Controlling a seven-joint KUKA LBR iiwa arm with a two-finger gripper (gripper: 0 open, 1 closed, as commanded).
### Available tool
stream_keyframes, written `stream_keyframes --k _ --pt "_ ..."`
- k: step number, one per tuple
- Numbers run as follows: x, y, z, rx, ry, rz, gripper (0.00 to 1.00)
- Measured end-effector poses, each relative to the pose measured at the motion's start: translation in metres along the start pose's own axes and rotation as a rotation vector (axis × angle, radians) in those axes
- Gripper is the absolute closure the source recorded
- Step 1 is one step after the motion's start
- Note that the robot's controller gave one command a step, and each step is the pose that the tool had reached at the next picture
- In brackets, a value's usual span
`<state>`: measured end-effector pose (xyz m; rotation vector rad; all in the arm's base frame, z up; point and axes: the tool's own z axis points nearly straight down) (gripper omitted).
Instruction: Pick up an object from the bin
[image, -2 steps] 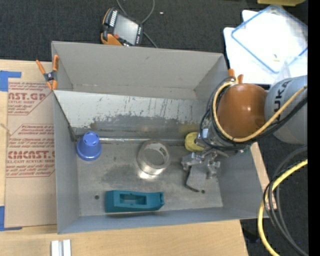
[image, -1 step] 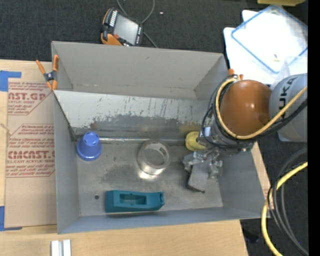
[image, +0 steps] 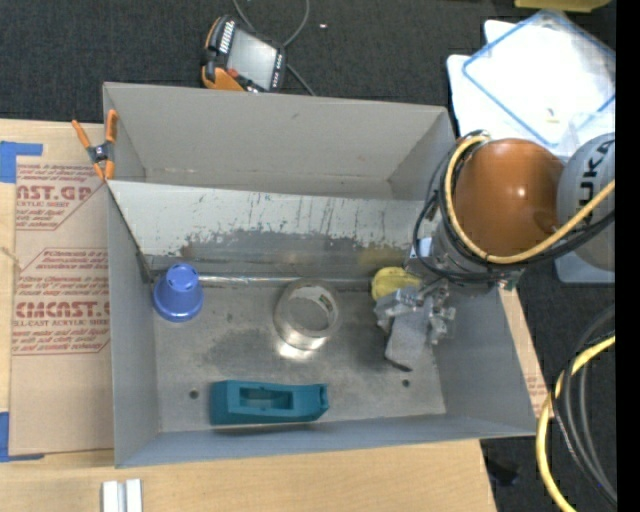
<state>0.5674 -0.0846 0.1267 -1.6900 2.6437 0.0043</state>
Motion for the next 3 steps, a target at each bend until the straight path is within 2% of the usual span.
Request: stream_keyframes --k 2,3 --pt "-0.002 -0.001 -0.042 0.004 -0.003 0.002 1.0" --pt "-0.002 -0.001 -0.052 0.005 -0.004 0.002 1.0"
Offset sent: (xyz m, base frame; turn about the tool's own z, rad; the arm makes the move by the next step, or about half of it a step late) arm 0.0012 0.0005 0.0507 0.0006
